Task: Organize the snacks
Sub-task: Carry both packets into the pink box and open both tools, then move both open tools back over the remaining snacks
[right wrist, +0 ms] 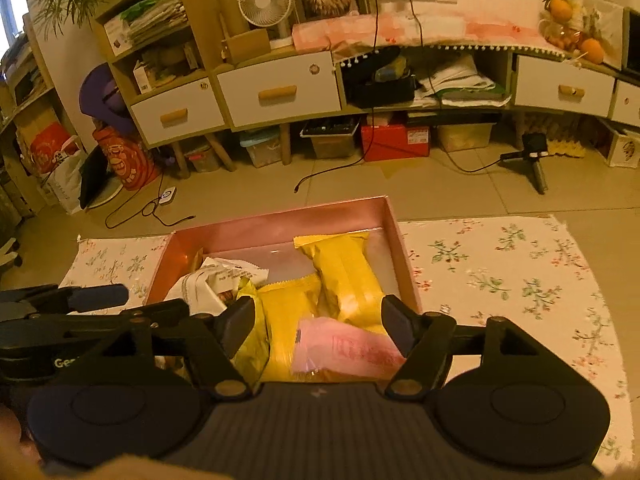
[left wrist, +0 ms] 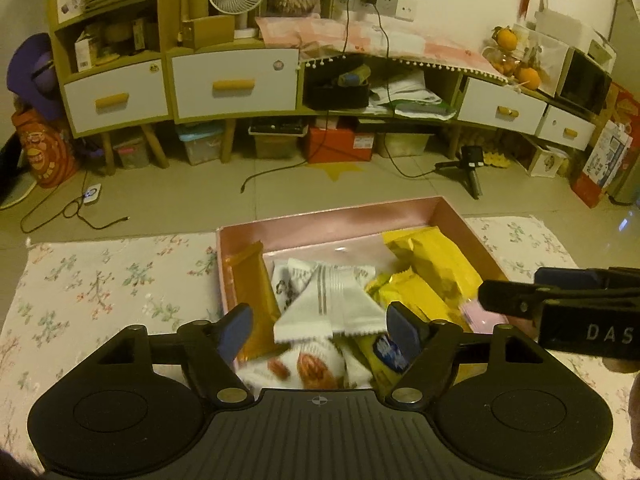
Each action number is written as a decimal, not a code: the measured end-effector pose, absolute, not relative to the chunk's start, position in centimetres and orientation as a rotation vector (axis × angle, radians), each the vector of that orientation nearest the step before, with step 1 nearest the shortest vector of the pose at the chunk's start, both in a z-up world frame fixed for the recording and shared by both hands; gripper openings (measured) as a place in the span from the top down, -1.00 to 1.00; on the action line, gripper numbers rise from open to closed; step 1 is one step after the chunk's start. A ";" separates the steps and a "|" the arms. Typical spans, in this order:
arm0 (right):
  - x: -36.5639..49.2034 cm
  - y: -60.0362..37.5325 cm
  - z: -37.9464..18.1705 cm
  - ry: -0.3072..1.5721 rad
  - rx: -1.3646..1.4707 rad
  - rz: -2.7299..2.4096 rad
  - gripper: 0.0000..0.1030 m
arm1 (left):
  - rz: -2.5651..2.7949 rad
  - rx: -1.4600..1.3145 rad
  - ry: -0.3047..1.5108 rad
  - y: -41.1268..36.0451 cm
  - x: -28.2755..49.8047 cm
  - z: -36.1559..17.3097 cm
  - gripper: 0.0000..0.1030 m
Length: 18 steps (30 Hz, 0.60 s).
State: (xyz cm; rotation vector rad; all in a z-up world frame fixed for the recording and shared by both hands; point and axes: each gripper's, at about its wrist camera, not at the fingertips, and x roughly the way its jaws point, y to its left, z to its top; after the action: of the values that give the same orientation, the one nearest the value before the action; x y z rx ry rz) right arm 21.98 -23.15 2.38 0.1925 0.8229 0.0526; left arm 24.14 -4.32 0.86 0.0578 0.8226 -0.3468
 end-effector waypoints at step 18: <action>15.7 -21.7 3.7 0.846 0.142 0.040 -0.73 | -0.352 0.062 0.856 -0.8 15.6 1.8 -0.65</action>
State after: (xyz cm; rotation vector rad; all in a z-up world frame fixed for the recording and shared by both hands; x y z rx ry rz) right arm 15.69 -21.75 3.72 0.1423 0.8458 0.0402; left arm 15.65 -0.78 1.82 0.0616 0.8561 -0.3521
